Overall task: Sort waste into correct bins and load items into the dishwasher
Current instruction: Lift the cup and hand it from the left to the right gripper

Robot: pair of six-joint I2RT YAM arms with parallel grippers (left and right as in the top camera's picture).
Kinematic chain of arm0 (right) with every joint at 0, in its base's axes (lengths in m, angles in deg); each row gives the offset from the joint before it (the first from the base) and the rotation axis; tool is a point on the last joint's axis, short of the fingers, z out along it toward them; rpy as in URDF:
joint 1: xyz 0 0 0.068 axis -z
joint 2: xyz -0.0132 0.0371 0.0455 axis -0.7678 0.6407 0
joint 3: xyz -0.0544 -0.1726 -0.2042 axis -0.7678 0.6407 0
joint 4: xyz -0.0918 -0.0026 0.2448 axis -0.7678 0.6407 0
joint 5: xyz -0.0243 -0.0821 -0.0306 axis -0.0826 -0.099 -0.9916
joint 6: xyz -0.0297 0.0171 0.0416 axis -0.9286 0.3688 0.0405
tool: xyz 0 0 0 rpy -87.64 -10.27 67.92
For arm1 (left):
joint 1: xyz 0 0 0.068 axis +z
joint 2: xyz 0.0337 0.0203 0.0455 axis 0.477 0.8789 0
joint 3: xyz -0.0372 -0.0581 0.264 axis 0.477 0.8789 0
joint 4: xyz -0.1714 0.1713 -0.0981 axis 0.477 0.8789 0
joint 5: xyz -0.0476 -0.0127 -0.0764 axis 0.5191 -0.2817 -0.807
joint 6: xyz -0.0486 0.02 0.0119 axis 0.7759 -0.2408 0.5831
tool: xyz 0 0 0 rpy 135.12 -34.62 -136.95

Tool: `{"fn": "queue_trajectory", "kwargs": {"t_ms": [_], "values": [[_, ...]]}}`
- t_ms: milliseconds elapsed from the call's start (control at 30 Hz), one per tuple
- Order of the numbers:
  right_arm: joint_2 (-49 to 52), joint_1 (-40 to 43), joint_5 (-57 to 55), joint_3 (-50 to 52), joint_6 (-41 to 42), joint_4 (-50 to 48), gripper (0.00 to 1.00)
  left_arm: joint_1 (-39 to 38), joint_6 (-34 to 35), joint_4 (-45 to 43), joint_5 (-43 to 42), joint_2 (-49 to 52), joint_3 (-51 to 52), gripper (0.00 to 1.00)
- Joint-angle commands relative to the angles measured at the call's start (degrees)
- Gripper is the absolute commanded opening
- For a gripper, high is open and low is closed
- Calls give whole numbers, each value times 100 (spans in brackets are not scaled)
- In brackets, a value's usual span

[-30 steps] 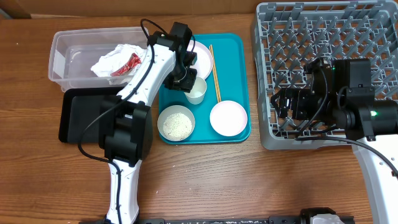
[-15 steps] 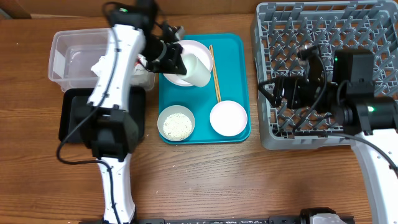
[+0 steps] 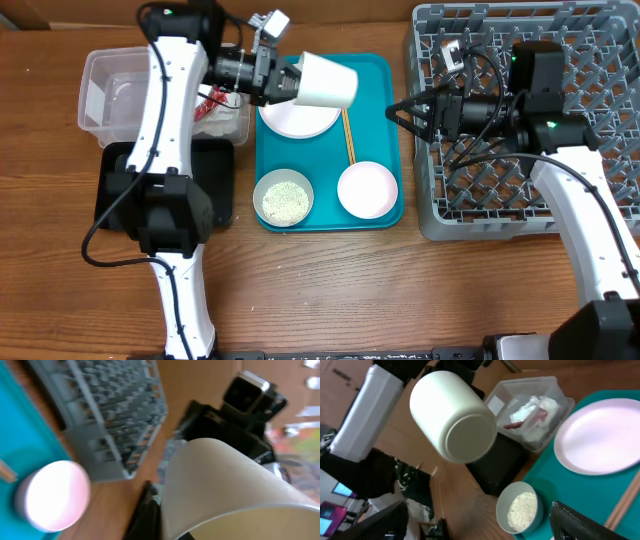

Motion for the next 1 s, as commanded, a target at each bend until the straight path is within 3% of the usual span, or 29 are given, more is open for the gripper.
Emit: {"fn": "queue_trajectory", "kwargs": {"t_ms": [0, 233, 533, 967], "values": [[-17, 9, 511, -131, 262, -328, 91, -223, -15, 17, -664, -57, -59, 4], [-17, -4, 1036, -131, 935, -1519, 92, -463, 70, 17, -837, -57, -59, 4], [-11, -398, 850, -131, 960, -1626, 97, -570, 66, 17, -1176, -59, -59, 4], [-11, -590, 411, -131, 960, -1821, 97, -723, 66, 17, -1152, -57, -59, 4]]}}
